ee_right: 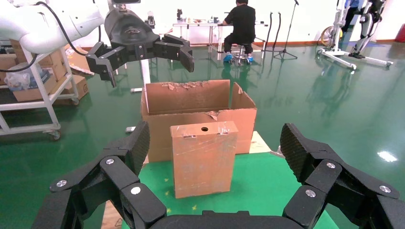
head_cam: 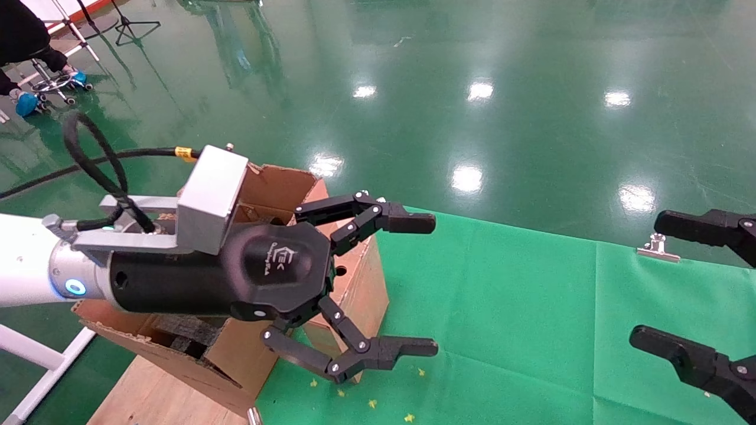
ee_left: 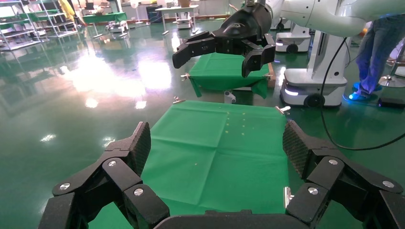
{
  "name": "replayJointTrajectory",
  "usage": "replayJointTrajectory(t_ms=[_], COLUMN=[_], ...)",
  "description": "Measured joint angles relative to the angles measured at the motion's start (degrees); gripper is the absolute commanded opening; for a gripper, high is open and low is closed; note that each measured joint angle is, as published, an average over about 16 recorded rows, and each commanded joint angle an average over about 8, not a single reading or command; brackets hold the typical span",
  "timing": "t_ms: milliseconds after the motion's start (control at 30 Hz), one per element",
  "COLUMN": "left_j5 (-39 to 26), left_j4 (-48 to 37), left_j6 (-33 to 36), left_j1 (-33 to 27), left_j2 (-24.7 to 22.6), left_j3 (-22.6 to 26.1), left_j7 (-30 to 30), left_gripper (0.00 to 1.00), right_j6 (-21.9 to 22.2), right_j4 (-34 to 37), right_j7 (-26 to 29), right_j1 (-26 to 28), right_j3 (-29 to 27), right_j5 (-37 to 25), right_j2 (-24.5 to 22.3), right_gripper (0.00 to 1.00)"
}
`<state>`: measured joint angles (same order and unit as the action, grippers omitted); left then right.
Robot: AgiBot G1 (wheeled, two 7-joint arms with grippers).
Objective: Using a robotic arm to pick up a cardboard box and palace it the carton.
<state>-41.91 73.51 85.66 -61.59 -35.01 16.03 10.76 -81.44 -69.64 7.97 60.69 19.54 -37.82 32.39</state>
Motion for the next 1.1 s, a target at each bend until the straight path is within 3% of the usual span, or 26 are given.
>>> replayJointTrajectory(t_ms=[400, 467, 667, 733, 1100], left_j5=[-0.12, -0.45, -3.5, -4.88, -11.55], left_j4=[0.05, 0.11, -0.04, -0.39, -2.81], left_j6=[0.04, 0.05, 0.29, 0.37, 0.43], left_j1=[-0.02, -0.15, -2.0, -2.9, -7.43], left_j2=[0.04, 0.13, 0.57, 0.68, 1.05], left_j3=[0.04, 0.13, 1.1, 1.55, 3.99], left_j7=[-0.03, -0.05, 0.14, 0.24, 0.88], left_gripper=[1.0, 1.0, 1.0, 1.0, 1.0], right_j6=[0.0, 0.0, 0.0, 0.0, 0.01], right_j4=[0.0, 0.0, 0.0, 0.0, 0.01], right_j7=[0.0, 0.0, 0.0, 0.0, 0.0], right_j1=[0.0, 0.0, 0.0, 0.0, -0.01], right_j3=[0.0, 0.0, 0.0, 0.0, 0.0], right_j5=[0.0, 0.0, 0.0, 0.0, 0.01], right_j2=[0.0, 0.0, 0.0, 0.0, -0.01], right_gripper=[1.0, 0.89, 0.15, 0.01, 0.0])
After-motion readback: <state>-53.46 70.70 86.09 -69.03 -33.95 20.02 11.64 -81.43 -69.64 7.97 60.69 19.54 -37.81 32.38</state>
